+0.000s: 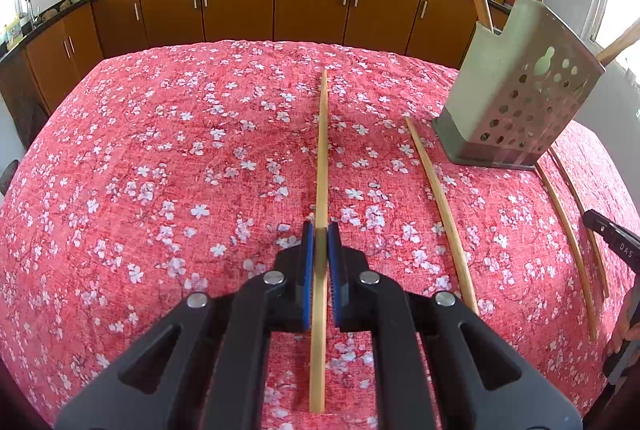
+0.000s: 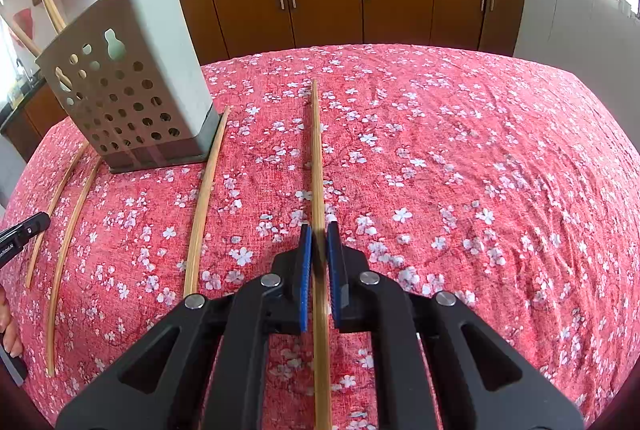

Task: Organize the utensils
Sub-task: 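Close the left gripper on a chopstick while the right gripper holds its own, then lift both held chopsticks and carry them above the utensil holder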

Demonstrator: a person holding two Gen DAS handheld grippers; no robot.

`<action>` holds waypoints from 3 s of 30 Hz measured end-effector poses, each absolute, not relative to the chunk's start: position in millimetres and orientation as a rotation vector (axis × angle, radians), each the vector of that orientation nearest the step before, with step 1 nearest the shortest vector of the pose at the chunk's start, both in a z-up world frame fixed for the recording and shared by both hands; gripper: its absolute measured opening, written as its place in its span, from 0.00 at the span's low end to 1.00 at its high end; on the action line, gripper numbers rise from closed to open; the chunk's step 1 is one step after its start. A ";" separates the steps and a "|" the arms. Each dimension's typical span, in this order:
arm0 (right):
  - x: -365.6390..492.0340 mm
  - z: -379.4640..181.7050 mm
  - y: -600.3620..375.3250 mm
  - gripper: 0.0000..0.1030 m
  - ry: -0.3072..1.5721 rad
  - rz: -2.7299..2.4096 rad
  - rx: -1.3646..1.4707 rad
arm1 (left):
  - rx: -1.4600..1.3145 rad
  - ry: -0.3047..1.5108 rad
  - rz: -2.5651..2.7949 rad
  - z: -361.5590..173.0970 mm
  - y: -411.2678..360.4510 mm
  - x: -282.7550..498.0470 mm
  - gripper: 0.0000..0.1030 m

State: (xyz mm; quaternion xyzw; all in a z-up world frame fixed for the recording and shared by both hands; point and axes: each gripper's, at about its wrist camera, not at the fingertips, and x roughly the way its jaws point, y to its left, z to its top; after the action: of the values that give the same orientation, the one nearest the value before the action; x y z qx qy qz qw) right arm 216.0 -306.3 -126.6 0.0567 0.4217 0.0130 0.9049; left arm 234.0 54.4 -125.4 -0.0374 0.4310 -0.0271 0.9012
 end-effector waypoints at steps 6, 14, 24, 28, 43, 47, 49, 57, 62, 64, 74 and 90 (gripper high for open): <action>216.0 -126.3 -306.3 0.09 0.872 0.027 0.119 | -0.095 0.890 -0.058 -125.3 57.5 233.3 0.10; 216.1 -125.8 -306.2 0.09 0.872 0.028 0.123 | -0.100 0.891 -0.054 -124.1 57.2 233.1 0.10; 215.0 -125.2 -305.0 0.10 0.873 0.026 0.128 | -0.110 0.891 -0.050 -123.3 56.5 231.2 0.10; 203.9 -125.2 -301.5 0.10 0.875 0.030 0.114 | -0.054 0.895 -0.051 -122.1 50.0 220.4 0.10; 178.2 -117.4 -305.1 0.08 0.853 0.042 0.156 | -0.008 0.894 -0.042 -116.2 45.8 196.7 0.08; 165.4 -95.6 -317.4 0.08 0.784 0.040 0.179 | -0.035 0.837 -0.044 -94.3 54.1 188.2 0.08; 159.7 -84.1 -320.2 0.08 0.747 0.041 0.186 | -0.046 0.803 -0.044 -82.1 57.4 184.5 0.08; 142.6 -31.1 -329.9 0.08 0.579 0.033 0.214 | -0.104 0.665 -0.046 -27.5 67.8 173.0 0.08; 143.5 -8.0 -332.7 0.08 0.507 0.033 0.215 | -0.125 0.583 -0.048 4.7 69.2 170.5 0.08; 143.5 -3.3 -331.0 0.08 0.499 0.037 0.212 | -0.110 0.576 -0.049 10.7 67.5 171.3 0.08; 142.2 -5.0 -323.9 0.08 0.498 0.062 0.201 | -0.007 0.804 -0.020 -74.6 77.0 187.3 0.35; 143.4 -9.9 -328.6 0.08 0.507 0.054 0.218 | 0.018 0.901 0.010 -118.9 79.7 193.2 0.07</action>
State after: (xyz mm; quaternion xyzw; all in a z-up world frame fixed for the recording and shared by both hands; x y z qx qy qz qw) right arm 143.4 -328.6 -9.9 0.1077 0.2505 0.0265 0.9617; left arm 193.2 79.7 -118.9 0.0087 0.4354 0.0048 0.9002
